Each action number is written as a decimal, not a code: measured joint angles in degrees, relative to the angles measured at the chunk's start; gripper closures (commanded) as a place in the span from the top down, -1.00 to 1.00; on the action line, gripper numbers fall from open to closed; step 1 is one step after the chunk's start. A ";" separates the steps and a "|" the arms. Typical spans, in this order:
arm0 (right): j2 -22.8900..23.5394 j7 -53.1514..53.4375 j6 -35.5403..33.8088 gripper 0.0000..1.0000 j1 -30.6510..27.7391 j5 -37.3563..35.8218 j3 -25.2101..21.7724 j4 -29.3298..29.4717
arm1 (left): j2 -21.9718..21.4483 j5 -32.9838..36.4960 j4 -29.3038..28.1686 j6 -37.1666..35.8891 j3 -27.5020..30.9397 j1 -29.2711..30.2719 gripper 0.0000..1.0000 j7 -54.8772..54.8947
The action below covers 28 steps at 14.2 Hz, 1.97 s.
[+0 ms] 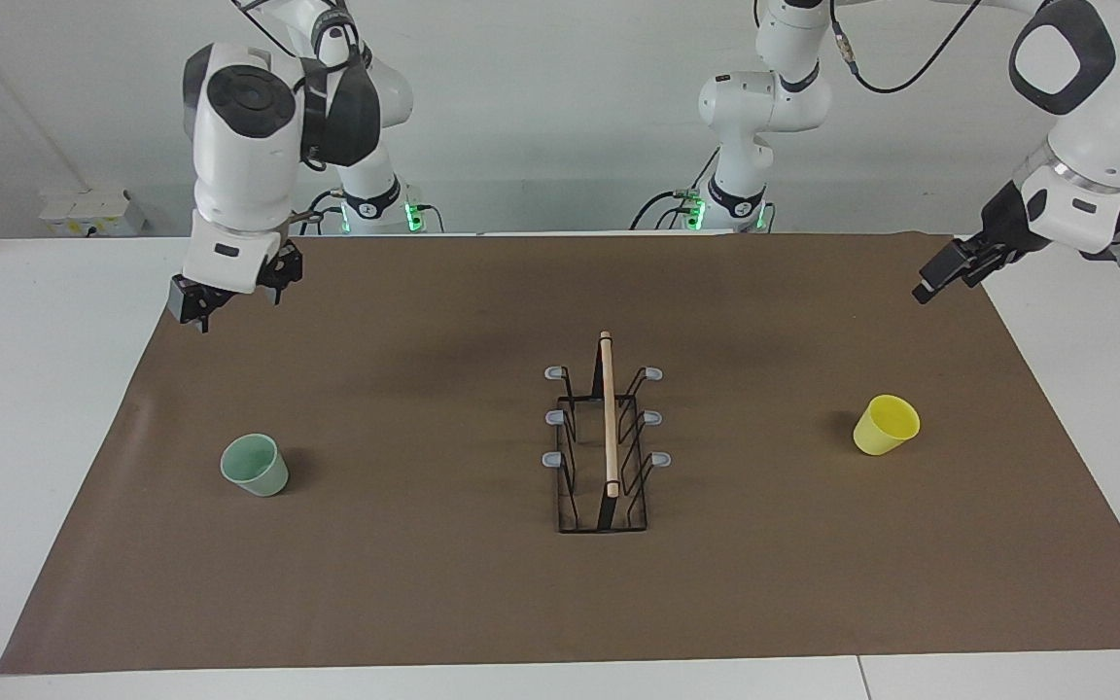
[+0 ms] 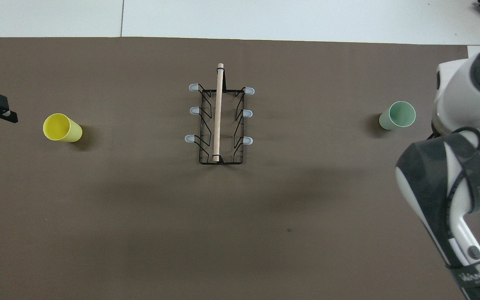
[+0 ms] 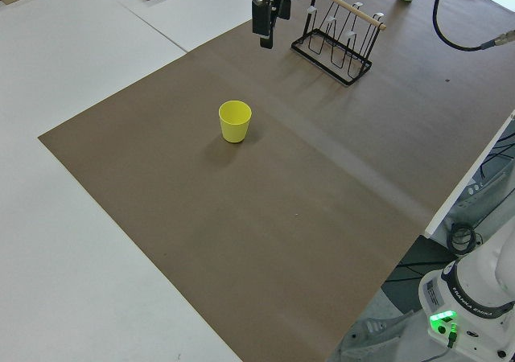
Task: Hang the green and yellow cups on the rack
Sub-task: 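Move the right gripper over the pale green cup while the left gripper opens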
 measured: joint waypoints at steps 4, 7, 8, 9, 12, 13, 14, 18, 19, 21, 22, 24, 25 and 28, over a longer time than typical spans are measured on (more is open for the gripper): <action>0.04 -7.68 0.01 1.00 1.85 -3.90 -0.06 -3.23 | 6.25 -5.69 3.56 -0.89 4.77 -0.70 0.90 -11.40; 0.03 -15.01 -0.87 1.00 1.44 -7.89 -0.35 -3.30 | 9.58 -12.92 5.43 -1.47 8.90 -0.94 0.91 -19.99; 0.03 -17.92 -0.89 1.00 1.59 -9.32 -0.31 -3.36 | 10.53 -15.03 5.64 -1.81 10.41 -0.96 0.91 -22.09; 0.05 -20.13 -0.89 1.00 1.71 -10.58 -0.19 -3.45 | 11.65 -16.93 5.76 -1.96 11.64 -0.94 0.91 -24.40; 1.31 -23.46 0.22 1.00 1.85 -14.91 0.06 -3.88 | 14.03 -19.57 7.37 -1.73 12.61 -0.94 0.91 -31.78; 2.39 -24.00 1.08 1.00 1.94 -16.09 0.06 -4.02 | 14.27 -20.23 7.89 -1.22 12.71 -0.94 0.91 -34.22; 3.63 -24.08 1.57 1.00 2.13 -17.12 0.06 -4.14 | 14.35 -21.64 8.12 -0.07 12.96 -0.93 0.91 -36.87; 8.74 -24.09 4.29 1.00 2.87 -21.14 0.07 -4.44 | 14.47 -24.73 8.13 1.43 13.65 -0.87 0.91 -41.34; 9.68 -24.09 5.54 1.00 2.87 -21.83 0.04 -4.47 | 14.72 -25.81 8.03 1.04 13.70 -0.69 0.91 -41.66; 11.34 -24.09 7.29 1.00 2.88 -23.84 0.01 -4.73 | 16.12 -28.34 7.66 0.36 14.15 -0.09 0.92 -42.35; 12.34 -24.01 7.62 1.00 2.94 -24.78 0.02 -4.89 | 17.10 -30.13 7.14 0.07 14.43 0.59 0.93 -42.61; 14.75 -22.80 7.92 1.00 3.52 -26.65 0.08 -5.02 | 18.98 -33.10 5.67 -0.17 15.61 1.78 0.94 -42.62; 16.02 -21.57 8.09 1.00 4.05 -27.95 0.08 -5.06 | 19.52 -33.74 4.79 -0.04 16.39 1.89 0.95 -42.61; 19.60 -18.22 9.53 1.00 5.42 -31.48 0.09 -5.16 | 19.84 -35.16 2.02 2.18 17.47 1.36 1.00 -42.60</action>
